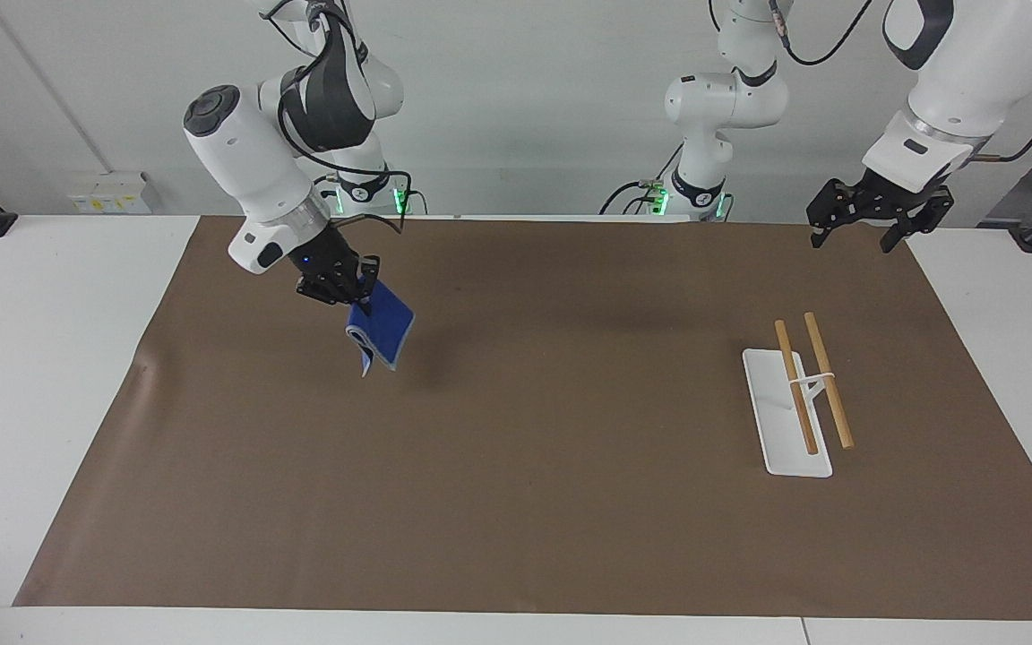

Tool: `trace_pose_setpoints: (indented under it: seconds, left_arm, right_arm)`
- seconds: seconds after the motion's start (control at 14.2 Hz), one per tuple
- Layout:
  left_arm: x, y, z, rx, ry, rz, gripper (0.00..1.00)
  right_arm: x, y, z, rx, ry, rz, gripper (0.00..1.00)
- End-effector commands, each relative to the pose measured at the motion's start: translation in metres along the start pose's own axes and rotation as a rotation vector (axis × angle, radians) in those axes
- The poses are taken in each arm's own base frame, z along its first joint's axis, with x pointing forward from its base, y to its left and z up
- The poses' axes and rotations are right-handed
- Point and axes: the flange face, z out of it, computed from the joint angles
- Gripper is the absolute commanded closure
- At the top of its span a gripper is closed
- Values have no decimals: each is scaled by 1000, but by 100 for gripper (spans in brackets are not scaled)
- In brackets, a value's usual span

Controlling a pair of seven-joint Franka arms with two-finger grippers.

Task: Right arm passes towel to left arm to hang
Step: 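Lift the blue towel with the right gripper toward the table center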

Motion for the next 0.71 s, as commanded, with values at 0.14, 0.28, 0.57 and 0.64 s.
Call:
trace_pose_setpoints:
  seconds: [0.14, 0.28, 0.57, 0.64]
  left_arm:
    - [-20, 17, -16, -27, 10, 36, 0]
    - [-19, 21, -15, -28, 10, 44, 0]
    - [-18, 18, -15, -51, 22, 32, 0]
    - [-17, 20, -14, -74, 29, 28, 0]
  right_arm:
    - [-5, -34, 0, 259, -8, 50, 100]
    - [-7, -46, 1, 326, -7, 68, 100]
    - [-8, -55, 2, 490, -5, 159, 100]
    - [-8, -54, 5, 523, -10, 179, 100]
